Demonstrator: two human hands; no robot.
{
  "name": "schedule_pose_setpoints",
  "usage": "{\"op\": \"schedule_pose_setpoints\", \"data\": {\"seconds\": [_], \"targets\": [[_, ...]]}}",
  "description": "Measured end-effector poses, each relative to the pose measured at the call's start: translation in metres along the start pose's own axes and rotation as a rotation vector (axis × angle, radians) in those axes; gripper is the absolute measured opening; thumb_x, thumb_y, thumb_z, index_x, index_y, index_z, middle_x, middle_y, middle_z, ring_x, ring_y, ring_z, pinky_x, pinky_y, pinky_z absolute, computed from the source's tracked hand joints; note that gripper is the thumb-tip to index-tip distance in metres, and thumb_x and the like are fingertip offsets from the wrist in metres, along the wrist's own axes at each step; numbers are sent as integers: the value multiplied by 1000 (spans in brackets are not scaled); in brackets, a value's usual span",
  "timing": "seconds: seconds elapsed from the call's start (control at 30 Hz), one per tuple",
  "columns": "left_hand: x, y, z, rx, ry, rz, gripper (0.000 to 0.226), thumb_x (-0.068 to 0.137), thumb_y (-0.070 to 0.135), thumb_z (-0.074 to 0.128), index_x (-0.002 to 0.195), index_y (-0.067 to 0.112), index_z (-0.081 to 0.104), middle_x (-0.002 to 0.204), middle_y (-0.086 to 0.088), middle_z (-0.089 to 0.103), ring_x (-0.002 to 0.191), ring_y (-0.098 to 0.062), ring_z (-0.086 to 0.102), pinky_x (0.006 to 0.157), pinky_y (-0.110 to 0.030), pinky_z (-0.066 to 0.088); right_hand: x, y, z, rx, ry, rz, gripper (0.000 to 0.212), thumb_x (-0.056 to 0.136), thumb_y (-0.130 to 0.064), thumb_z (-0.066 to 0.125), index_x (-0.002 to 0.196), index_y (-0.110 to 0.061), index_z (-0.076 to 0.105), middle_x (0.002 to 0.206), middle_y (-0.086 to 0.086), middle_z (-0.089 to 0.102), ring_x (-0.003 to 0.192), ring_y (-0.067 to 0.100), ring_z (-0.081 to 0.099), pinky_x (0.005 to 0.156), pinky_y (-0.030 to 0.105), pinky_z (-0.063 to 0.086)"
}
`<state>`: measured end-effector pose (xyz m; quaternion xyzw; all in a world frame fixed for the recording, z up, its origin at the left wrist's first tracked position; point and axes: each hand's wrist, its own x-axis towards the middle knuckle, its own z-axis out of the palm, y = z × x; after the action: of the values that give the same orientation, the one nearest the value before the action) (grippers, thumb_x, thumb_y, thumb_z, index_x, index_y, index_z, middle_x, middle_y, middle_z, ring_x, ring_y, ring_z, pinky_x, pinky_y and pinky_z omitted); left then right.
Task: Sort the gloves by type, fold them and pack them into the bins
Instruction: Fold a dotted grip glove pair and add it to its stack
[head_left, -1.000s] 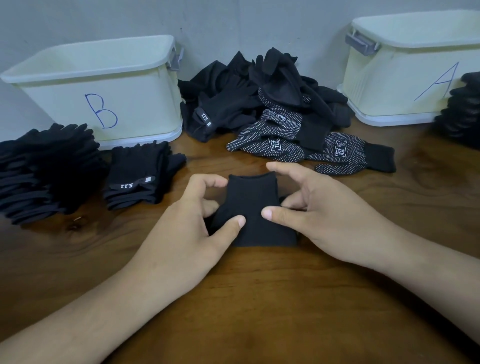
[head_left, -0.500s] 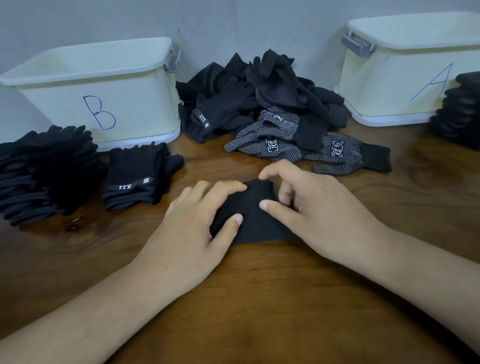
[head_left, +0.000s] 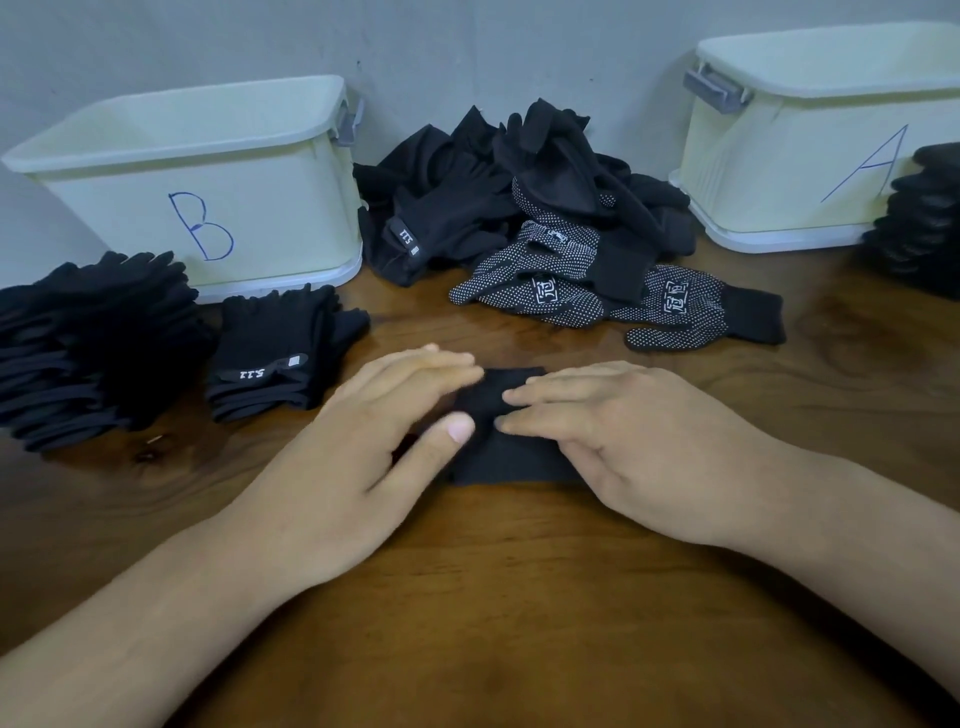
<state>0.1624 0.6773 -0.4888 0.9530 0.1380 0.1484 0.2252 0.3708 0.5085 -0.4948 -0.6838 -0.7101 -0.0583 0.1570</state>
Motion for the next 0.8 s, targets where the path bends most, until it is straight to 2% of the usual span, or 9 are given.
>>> {"op": "schedule_pose_setpoints", "data": {"seconds": [0.1, 0.2, 0.3, 0.4, 0.5, 0.57, 0.63, 0.73, 0.8], "targets": [[1, 2, 0, 194, -31, 229, 37, 103, 55, 57, 134, 36, 65, 135, 25, 60, 140, 2, 47, 125, -35, 28, 0, -5, -4, -11, -64, -5, 50, 96, -28, 38, 132, -33, 74, 142, -3, 69, 133, 20, 65, 112, 45, 50], [3, -3, 3, 316, -39, 281, 35, 100, 56, 59, 127, 37, 67, 124, 24, 65, 130, 0, 57, 126, -38, 26, 0, -10, -5, 30, -108, 21, 48, 97, -40, 42, 133, -35, 73, 147, -4, 66, 137, 19, 60, 115, 48, 49], [3, -4, 3, 380, 0, 359, 28, 103, 48, 59, 118, 29, 73, 119, 18, 71, 122, -4, 65, 120, -41, 38, 0, -11, -3, 14, -114, 54, 57, 95, -67, 46, 135, -36, 71, 149, -8, 63, 140, 17, 58, 117, 44, 45], [5, -1, 5, 411, 36, 358, 26, 106, 41, 57, 117, 24, 74, 118, 12, 74, 120, -7, 67, 117, -40, 42, 1, -13, 1, -6, -75, 52, 50, 94, -64, 49, 127, -36, 73, 141, -10, 68, 133, 15, 63, 113, 44, 50], [6, 6, 7, 286, 77, 268, 27, 109, 39, 51, 122, 24, 69, 117, 12, 73, 113, -2, 66, 113, -30, 44, 5, -14, -4, 87, -12, 109, 35, 97, -52, 48, 117, -37, 71, 120, -15, 75, 116, 10, 68, 99, 43, 57], [5, 14, 5, 94, 135, 138, 25, 111, 41, 50, 130, 29, 62, 117, 21, 72, 96, 8, 65, 93, -14, 47, 6, -12, -10, 195, -6, 197, 29, 98, -54, 47, 116, -42, 67, 101, -16, 73, 96, 6, 68, 85, 39, 56], [3, 21, 5, -118, 186, 45, 34, 109, 38, 52, 143, 35, 53, 119, 27, 73, 85, 7, 68, 77, -8, 45, 5, -8, -14, 364, 63, 258, 17, 101, -48, 58, 110, -41, 70, 85, -15, 71, 79, 9, 67, 73, 34, 53], [5, 29, 4, -413, 141, 9, 46, 111, 28, 48, 155, 37, 43, 133, 25, 69, 119, 0, 67, 98, -14, 48, 6, -1, -24, 665, 168, 333, 10, 101, -27, 71, 105, -34, 77, 92, -13, 76, 86, 9, 73, 75, 27, 57], [8, 31, 4, -553, 69, -10, 39, 114, 30, 44, 151, 37, 52, 145, 16, 63, 139, -8, 56, 115, -27, 44, 8, 4, -28, 827, 204, 381, 12, 99, -22, 75, 107, -30, 79, 99, -11, 79, 94, 9, 75, 84, 30, 61]]}}
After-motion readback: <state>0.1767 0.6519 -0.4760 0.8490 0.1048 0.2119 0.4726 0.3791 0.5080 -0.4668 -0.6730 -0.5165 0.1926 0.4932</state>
